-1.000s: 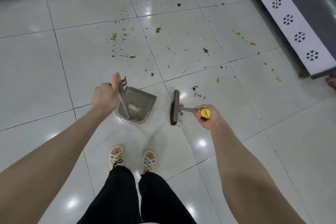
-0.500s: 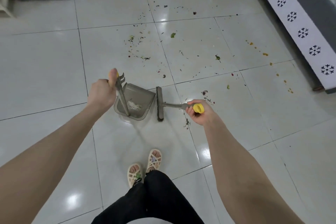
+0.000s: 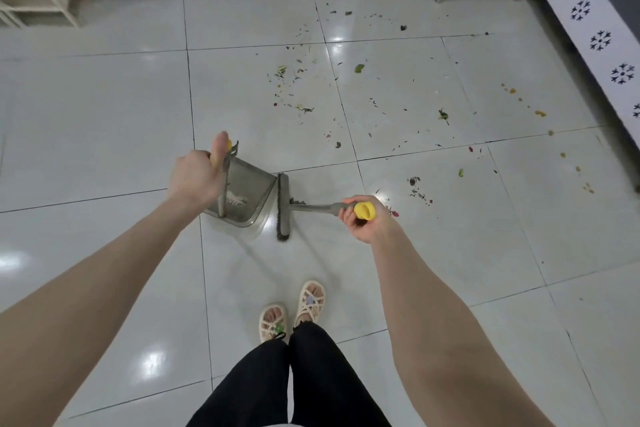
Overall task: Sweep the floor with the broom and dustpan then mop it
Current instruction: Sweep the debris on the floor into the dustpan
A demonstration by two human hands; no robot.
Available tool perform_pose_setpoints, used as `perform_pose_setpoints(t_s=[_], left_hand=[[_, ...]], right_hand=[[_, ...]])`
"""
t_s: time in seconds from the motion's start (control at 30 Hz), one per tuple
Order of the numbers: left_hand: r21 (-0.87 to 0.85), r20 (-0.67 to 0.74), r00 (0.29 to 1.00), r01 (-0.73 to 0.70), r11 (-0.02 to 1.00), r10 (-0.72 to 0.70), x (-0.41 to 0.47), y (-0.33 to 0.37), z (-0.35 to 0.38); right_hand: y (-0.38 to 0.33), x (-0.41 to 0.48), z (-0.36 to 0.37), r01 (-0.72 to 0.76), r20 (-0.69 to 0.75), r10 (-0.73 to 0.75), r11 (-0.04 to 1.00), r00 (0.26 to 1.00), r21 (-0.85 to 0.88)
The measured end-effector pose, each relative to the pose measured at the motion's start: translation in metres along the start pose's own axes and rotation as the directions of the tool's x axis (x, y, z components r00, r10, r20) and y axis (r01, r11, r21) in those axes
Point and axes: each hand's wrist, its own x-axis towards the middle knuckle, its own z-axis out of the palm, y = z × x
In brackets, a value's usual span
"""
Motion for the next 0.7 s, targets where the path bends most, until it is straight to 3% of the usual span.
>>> perform_pose_setpoints(t_s=[0.27, 0.7], left_hand=[[-0.052, 0.034, 0.999, 0.016, 0.999, -0.014, 0.010, 0.027, 0.030], [-0.049, 0.114, 0.993, -0.036, 0.998, 0.041, 0.045, 0.115, 0.085]], right_hand=[[-0.055, -0.015, -0.045, 0.048, -0.158, -0.049, 0.999, 0.986, -0.011], [-0.137, -0.007, -0.101, 0.195, -0.281, -0.196, 0.980, 0.940, -0.033]])
